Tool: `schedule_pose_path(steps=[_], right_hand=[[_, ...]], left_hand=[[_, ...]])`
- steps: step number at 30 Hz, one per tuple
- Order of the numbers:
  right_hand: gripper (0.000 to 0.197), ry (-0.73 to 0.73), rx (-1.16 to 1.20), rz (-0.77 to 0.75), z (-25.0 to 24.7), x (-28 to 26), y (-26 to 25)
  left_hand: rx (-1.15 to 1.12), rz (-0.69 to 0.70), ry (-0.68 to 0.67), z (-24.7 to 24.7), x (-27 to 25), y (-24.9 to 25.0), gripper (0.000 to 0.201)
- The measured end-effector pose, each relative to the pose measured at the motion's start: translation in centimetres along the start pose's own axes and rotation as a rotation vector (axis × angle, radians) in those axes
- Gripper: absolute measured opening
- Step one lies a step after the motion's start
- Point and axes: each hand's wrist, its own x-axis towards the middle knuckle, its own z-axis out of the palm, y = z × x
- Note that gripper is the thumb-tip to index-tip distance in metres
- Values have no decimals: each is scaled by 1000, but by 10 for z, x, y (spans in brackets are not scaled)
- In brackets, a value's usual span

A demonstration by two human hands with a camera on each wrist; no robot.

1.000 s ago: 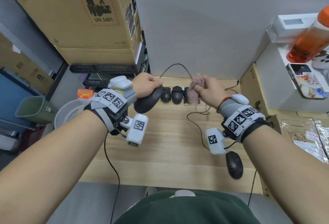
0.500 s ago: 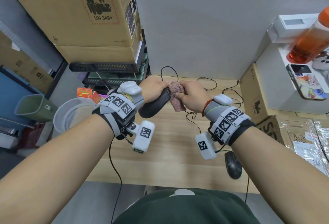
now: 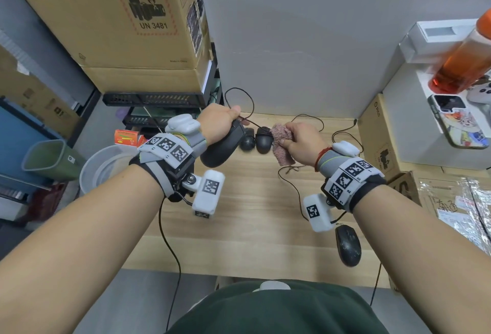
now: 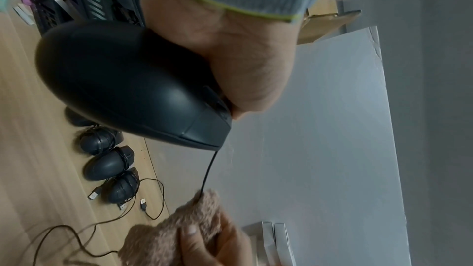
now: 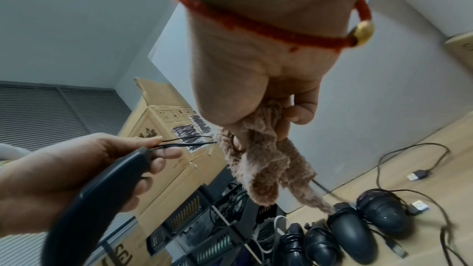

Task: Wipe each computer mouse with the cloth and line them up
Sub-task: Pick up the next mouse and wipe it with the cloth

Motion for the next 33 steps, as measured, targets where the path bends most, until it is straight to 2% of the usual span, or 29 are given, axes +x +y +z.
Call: schedule_pose_path(steps=[5, 11, 15, 18, 22, 24, 26, 30, 33], right_hand=[[6, -26, -43, 82, 11, -1, 29], [12, -43, -66, 208, 19, -8, 64], [12, -31, -42, 340, 14, -18, 78], [18, -16, -30, 464, 9, -23, 88], [23, 37, 3, 602, -4, -27, 91], [22, 81, 21, 614, -13, -28, 83], [18, 134, 48, 550, -23, -22, 66], [15, 226, 116, 288, -37, -8, 15], [8, 244, 120, 102, -39, -3, -20]], left_hand=[[-74, -12, 60, -14, 9, -5, 45], [-130, -74, 139, -36, 23, -15, 54], [-245, -130, 209, -51, 31, -22, 39], [-305, -131, 218, -57, 34, -27, 34], [-296, -121, 176, -58, 31, -28, 38], [-190, -86, 149, -53, 27, -25, 45], [-29, -44, 139, -44, 26, -22, 53], [133, 3, 27, -16, 16, -12, 54], [166, 59, -32, 6, 13, -6, 56]])
